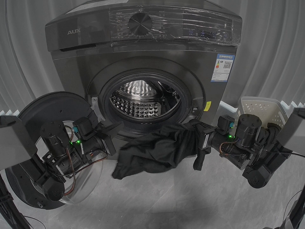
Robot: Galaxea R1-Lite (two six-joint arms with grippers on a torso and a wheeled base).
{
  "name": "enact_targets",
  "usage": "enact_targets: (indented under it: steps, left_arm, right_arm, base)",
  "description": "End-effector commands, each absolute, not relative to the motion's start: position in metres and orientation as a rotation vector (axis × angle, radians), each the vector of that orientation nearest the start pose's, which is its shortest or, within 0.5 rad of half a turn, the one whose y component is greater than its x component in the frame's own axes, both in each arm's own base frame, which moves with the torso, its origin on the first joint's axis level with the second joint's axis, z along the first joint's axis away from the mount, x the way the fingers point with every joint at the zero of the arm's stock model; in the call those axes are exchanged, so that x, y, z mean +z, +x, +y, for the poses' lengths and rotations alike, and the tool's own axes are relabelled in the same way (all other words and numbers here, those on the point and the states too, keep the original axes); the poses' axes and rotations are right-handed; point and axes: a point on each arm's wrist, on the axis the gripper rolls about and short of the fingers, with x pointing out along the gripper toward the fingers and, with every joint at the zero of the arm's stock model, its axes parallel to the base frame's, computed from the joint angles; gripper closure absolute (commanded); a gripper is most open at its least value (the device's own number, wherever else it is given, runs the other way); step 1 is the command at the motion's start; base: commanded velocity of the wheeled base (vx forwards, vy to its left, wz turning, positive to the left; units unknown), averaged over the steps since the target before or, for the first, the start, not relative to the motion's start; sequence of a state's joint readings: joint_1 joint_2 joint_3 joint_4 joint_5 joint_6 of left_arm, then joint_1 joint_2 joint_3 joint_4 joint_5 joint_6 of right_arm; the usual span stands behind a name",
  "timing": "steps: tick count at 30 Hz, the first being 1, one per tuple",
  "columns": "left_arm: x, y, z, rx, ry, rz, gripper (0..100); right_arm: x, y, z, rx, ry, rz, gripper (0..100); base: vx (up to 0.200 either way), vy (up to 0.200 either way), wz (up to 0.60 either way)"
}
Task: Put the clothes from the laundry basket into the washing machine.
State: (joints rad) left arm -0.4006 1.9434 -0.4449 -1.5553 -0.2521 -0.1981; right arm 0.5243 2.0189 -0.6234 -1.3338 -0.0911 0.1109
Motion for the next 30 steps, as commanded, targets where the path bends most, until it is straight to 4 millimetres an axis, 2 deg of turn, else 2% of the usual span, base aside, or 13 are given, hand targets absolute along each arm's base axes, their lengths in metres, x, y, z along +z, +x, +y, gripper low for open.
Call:
enact_targets:
  steps: [1,7,16,25,26,30]
  left_arm:
    - [0.115,0.273,-0.121,-0.657,-0.195,0.01,100]
    - [0.115,0.273,-0.122,-0.661,-0.195,0.012,100]
    - [0.109,0.27,-0.125,-0.672,-0.191,0.041,100]
    - [0.102,0.265,-0.13,-0.692,-0.188,0.076,100]
    - [0.097,0.265,-0.132,-0.697,-0.185,0.09,100]
    - [0.092,0.267,-0.133,-0.695,-0.184,0.109,100]
  right_arm:
    - [0.111,0.293,0.165,0.43,0.096,0.064,100]
    - [0.114,0.289,0.17,0.45,0.101,0.055,100]
    - [0.13,0.285,0.189,0.506,0.121,-0.005,100]
    - [0.136,0.277,0.206,0.566,0.133,-0.031,100]
    - [0.138,0.271,0.216,0.606,0.137,-0.042,100]
    - [0.142,0.262,0.231,0.659,0.145,-0.056,100]
  base:
    - [0.0,0.0,0.0]
    - [0.0,0.0,0.0]
    - [0.0,0.0,0.0]
    - [0.0,0.0,0.0]
    - [0.0,0.0,0.0]
    - [0.0,0.0,0.0]
